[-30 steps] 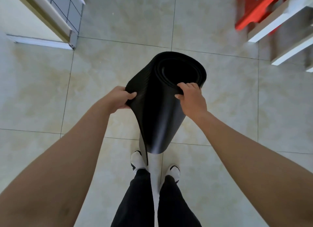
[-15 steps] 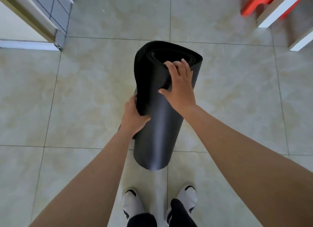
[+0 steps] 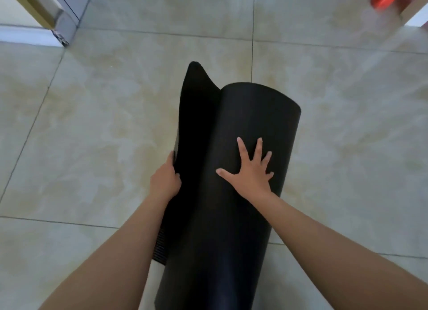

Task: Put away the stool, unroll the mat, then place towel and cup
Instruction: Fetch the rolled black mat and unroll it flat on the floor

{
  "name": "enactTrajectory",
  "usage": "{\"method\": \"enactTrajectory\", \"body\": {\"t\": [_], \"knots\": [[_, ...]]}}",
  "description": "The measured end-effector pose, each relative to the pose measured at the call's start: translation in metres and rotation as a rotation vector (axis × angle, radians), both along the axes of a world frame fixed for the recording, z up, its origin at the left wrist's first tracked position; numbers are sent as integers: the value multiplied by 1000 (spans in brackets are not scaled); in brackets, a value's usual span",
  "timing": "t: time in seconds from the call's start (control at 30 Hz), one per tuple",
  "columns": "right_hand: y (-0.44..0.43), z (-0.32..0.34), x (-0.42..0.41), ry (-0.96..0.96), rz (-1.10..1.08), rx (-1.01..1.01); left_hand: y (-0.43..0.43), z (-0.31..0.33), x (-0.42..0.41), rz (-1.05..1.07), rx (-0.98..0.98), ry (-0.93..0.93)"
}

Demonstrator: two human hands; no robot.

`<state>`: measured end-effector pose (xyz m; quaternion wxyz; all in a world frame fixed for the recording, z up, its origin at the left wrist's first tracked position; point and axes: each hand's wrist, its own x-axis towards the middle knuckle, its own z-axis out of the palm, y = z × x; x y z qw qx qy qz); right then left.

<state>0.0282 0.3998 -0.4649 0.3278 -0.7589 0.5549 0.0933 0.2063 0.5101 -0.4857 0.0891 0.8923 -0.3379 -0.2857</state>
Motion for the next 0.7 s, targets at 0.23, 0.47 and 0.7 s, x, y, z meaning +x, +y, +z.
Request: {"method": "enactTrajectory", "body": {"t": [0.23, 0.47, 0.7], "knots": [[-24, -32, 45, -133, 173, -66, -9, -41, 27, 250, -182, -108], [-29, -17, 83, -129, 568, -282, 1, -52, 71, 429, -317, -34], [89, -18, 74, 170, 1230, -148, 6, -43, 45, 394, -372, -122]]}}
